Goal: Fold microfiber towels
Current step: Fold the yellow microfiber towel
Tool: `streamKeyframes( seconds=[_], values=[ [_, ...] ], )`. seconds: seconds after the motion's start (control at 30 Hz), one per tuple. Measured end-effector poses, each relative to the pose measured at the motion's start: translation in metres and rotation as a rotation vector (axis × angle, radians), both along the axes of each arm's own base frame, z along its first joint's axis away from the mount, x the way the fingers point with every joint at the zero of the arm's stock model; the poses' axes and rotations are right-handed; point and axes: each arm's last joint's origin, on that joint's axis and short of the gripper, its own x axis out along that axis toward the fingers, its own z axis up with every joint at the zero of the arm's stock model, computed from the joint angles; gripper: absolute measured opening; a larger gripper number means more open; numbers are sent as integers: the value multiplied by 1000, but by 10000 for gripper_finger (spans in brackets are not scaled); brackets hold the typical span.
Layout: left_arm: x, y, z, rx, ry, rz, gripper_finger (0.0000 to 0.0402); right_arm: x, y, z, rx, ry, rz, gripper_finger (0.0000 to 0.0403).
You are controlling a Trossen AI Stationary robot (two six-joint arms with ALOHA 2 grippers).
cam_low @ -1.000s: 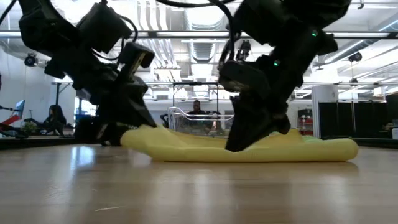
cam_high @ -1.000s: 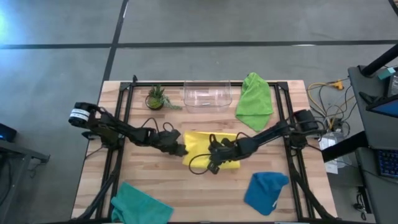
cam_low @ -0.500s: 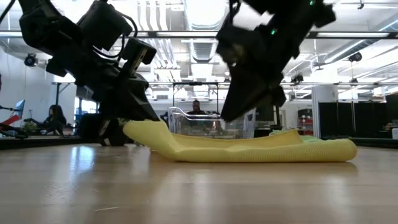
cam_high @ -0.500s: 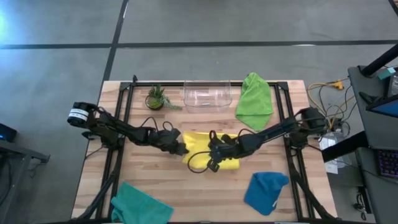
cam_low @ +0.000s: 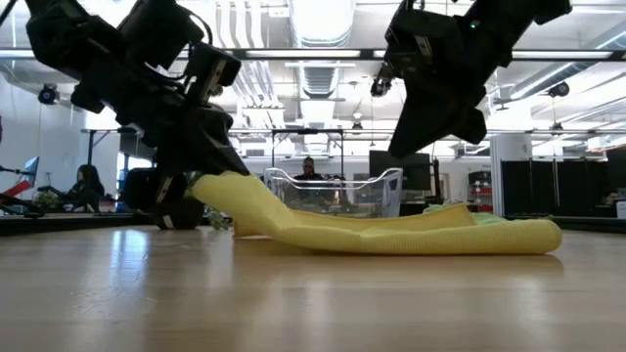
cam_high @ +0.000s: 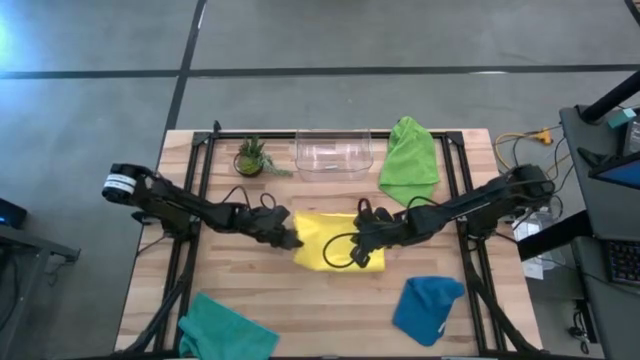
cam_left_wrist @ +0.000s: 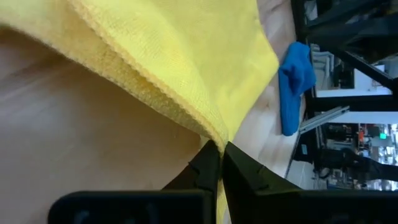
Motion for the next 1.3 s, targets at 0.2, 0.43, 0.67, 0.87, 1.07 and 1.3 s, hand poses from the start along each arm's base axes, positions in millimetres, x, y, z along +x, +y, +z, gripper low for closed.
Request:
streamKeyframes(
  seconds=[0.2,0.43,0.67,0.87,1.07,1.3],
  values=[
    [-16,1,7,17,87,-7,0,13,3,-9,14,-35,4,34],
    [-33,2,16,39,153,-21,0,42,7,-28,31,-61,22,33],
    [-45,3,23,44,185,-22,0,75,7,-44,28,-49,42,34],
    [-47,3,28,44,162,-17,0,102,2,-59,21,-31,16,34],
    [-49,4,29,44,160,-15,0,123,4,-71,82,-8,58,34],
    [-48,4,30,45,152,-12,0,127,6,-65,93,3,67,34]
  ],
)
